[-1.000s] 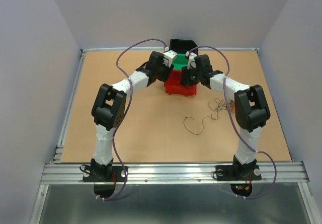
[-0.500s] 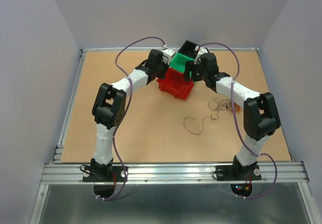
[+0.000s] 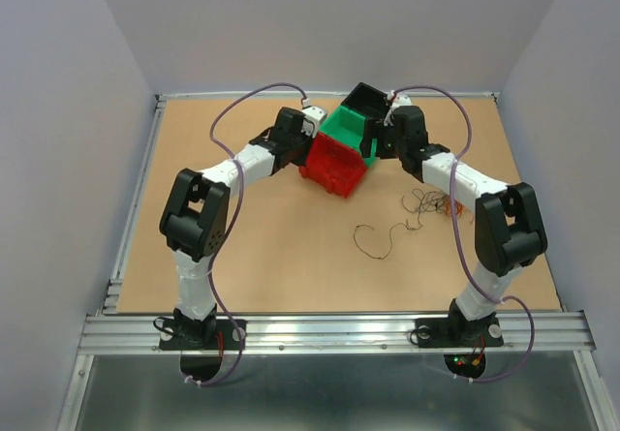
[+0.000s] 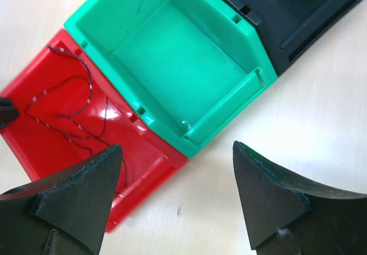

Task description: Untangle the cables

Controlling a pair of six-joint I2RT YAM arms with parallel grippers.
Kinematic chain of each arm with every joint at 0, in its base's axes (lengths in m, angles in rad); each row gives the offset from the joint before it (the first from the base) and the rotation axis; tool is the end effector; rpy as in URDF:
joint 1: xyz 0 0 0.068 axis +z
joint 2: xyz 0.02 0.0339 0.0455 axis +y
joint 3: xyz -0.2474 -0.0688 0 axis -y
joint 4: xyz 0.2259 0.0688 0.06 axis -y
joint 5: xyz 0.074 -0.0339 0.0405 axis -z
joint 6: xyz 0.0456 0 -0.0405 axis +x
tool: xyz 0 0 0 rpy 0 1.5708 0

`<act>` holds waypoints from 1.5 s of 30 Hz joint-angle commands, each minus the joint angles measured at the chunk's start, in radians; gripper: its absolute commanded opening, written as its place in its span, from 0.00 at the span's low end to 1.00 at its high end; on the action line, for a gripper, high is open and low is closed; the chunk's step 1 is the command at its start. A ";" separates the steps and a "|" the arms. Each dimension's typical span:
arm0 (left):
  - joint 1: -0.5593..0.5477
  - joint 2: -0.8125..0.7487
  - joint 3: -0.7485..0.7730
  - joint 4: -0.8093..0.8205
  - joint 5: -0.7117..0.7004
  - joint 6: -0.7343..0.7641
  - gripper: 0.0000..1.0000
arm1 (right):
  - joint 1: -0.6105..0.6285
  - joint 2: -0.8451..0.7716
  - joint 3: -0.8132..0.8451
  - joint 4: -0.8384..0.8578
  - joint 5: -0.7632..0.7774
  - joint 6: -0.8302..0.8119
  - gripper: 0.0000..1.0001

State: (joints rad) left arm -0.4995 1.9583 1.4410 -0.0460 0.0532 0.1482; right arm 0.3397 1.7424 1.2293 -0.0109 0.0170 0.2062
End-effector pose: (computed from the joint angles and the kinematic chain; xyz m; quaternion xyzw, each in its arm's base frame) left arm 0.3856 -0.2132 0.2192 0.2908 0.8259 -0.1073 0.4710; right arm 0.3699 0.1299 0.2388 -0.0535 0.8644 0.1276 0.4833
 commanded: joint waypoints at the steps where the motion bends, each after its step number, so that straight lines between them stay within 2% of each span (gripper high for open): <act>1: 0.041 -0.101 -0.016 0.041 0.017 -0.004 0.32 | -0.007 -0.009 0.010 0.057 -0.041 -0.030 0.83; 2: 0.048 -0.107 -0.017 0.041 0.025 -0.006 0.41 | -0.007 0.000 0.027 0.064 -0.087 -0.045 0.83; 5: 0.058 -0.127 -0.022 0.041 0.043 0.002 0.45 | -0.007 0.051 0.047 0.100 -0.204 -0.129 0.82; 9: 0.072 -0.174 -0.034 0.041 0.068 0.007 0.52 | -0.005 0.107 0.082 0.129 -0.273 -0.192 0.83; 13: 0.094 -0.226 -0.054 0.069 0.080 0.010 0.56 | -0.001 0.154 0.124 0.147 -0.302 -0.246 0.84; 18: 0.122 -0.236 -0.050 0.071 0.109 0.007 0.57 | 0.028 0.236 0.194 0.152 -0.258 -0.281 0.85; 21: 0.131 -0.234 -0.047 0.070 0.119 0.005 0.57 | 0.041 0.281 0.246 0.155 -0.244 -0.310 0.78; 25: 0.139 -0.233 -0.042 0.069 0.125 0.008 0.57 | 0.058 0.333 0.259 0.157 -0.308 -0.369 0.59; 29: 0.150 -0.236 -0.039 0.067 0.131 0.004 0.57 | 0.084 0.316 0.222 0.158 -0.379 -0.447 0.43; 30: 0.151 -0.237 -0.039 0.067 0.134 0.004 0.57 | 0.094 0.309 0.205 0.158 -0.405 -0.459 0.36; 32: 0.157 -0.243 -0.040 0.067 0.137 0.002 0.57 | 0.111 0.296 0.196 0.157 -0.431 -0.476 0.31; 33: 0.161 -0.246 -0.042 0.067 0.139 0.002 0.57 | 0.116 0.293 0.191 0.158 -0.448 -0.476 0.25; 42: 0.173 -0.271 -0.059 0.086 0.145 -0.012 0.57 | 0.203 0.286 0.182 0.158 -0.471 -0.465 0.23; 45: 0.173 -0.283 -0.074 0.100 0.146 -0.012 0.57 | 0.211 0.258 0.170 0.160 -0.540 -0.455 0.30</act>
State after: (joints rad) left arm -0.3313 1.7519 1.3838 0.0032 0.1833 0.1432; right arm 0.5285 2.0800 1.4265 0.0982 -0.4042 -0.2573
